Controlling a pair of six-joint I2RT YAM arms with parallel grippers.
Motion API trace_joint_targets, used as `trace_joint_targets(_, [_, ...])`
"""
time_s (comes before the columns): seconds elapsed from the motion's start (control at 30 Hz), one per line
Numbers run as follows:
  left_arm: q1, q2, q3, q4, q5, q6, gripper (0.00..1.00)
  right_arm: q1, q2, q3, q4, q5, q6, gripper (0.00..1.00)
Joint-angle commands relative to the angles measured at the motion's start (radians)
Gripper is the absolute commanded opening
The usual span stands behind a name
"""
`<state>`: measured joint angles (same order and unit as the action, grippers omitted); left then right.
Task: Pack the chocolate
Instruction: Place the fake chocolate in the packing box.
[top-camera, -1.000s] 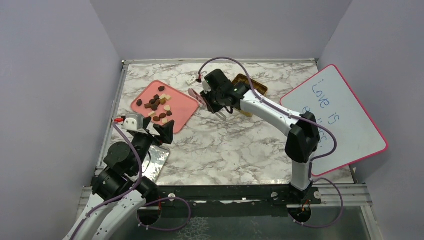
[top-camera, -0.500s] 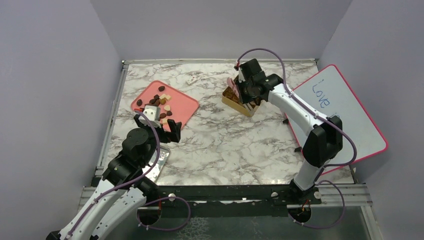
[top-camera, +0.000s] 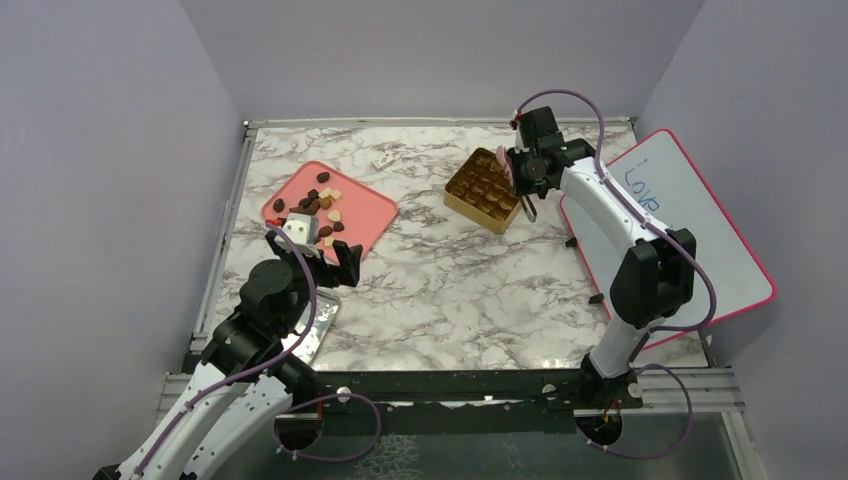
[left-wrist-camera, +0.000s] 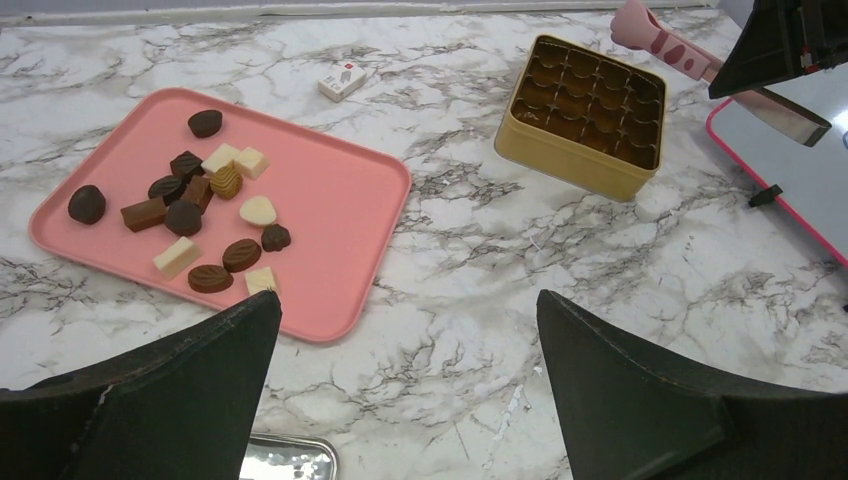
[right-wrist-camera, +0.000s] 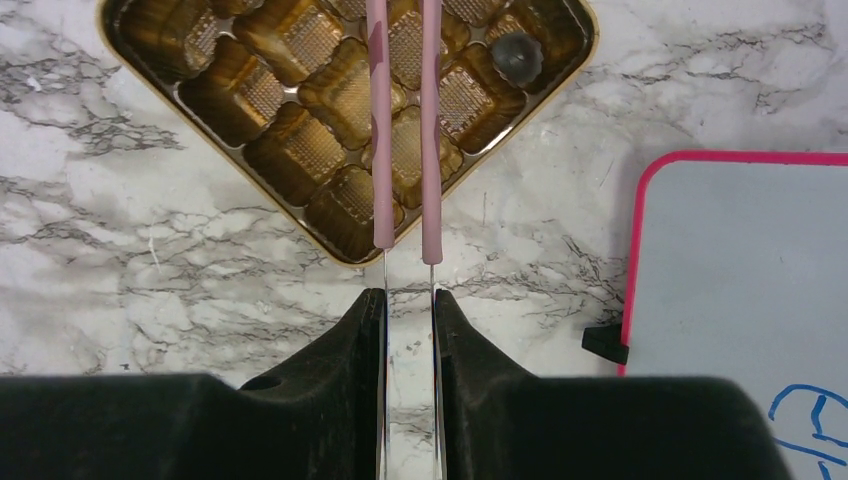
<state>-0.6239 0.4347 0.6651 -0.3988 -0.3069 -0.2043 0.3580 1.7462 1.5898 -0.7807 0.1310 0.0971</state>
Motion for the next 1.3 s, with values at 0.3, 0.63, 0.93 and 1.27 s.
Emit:
trace_joint_targets(0.3, [-0.002,-0.004,0.009,0.003,0.005,0.007,0.99,-0.074,0.076,-0.015,0.022,0.008,-0.011,0.25])
trace_joint_targets(0.63, [-0.002,-0.010,0.009,0.003,0.006,0.007,0.99,-0.092,0.107,-0.014,0.052,-0.017,-0.023,0.30])
trace_joint_targets(0.93, [-0.002,-0.024,0.007,0.003,0.000,0.005,0.99,-0.096,0.132,0.006,0.054,-0.010,-0.031,0.35])
trace_joint_targets(1.27, [-0.002,-0.015,0.008,0.003,0.000,0.007,0.99,-0.097,0.127,0.030,0.034,-0.021,-0.033,0.36])
